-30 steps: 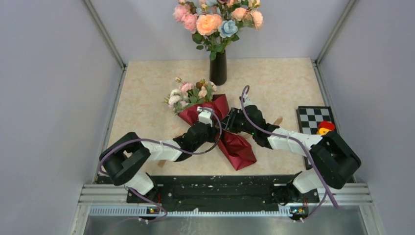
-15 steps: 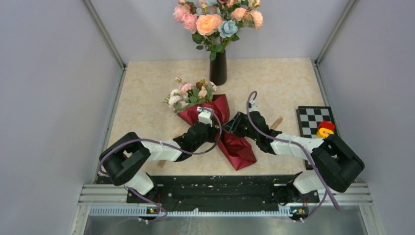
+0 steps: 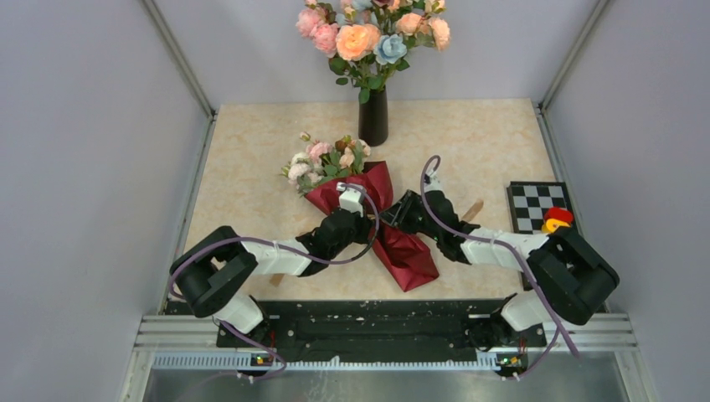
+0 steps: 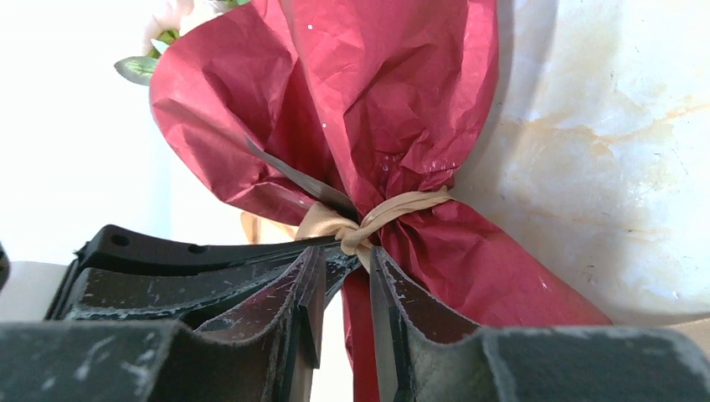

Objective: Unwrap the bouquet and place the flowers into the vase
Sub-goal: Untie the ribbon from the wrapping paper.

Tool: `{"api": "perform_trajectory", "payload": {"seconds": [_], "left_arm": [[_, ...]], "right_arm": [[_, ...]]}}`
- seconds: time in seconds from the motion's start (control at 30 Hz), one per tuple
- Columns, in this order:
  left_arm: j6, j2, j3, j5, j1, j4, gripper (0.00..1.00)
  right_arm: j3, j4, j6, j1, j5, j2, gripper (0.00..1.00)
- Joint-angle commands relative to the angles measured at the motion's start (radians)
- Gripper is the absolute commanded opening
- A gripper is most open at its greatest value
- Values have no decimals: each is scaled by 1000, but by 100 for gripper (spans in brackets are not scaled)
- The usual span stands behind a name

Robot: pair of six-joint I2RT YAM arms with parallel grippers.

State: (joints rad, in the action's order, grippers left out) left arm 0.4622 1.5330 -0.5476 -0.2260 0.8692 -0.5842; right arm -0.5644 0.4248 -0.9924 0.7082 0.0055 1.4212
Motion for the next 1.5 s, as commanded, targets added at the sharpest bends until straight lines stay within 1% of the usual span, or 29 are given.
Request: {"api": "perform_trajectory", "payload": {"seconds": [0.0,0.37,0.43,0.57,0.77,1.03,1.47], "left_arm": [[8,-25,8,11,-2,-71,0],[10,-27,11,20,0,-71,0],[15,-30,15,19,1,-72,0],[21,-26,20,19,2,-72,0],[50,-33,35,-29,2,-55,0],[101,-41,59,-47,2,-43,0],[204,-71,79,-116,1,33,0]], "right_arm": [[-32,54,-4,-7,8,28,27],[-50,70,-6,-6,17,75,27],[-52,72,-6,-7,26,79,22],[-57,79,-10,-7,40,77,8],[-39,91,-24,-7,73,42,0],[9,78,-15,-14,145,-28,0],[67,43,6,-29,210,-68,0]]}}
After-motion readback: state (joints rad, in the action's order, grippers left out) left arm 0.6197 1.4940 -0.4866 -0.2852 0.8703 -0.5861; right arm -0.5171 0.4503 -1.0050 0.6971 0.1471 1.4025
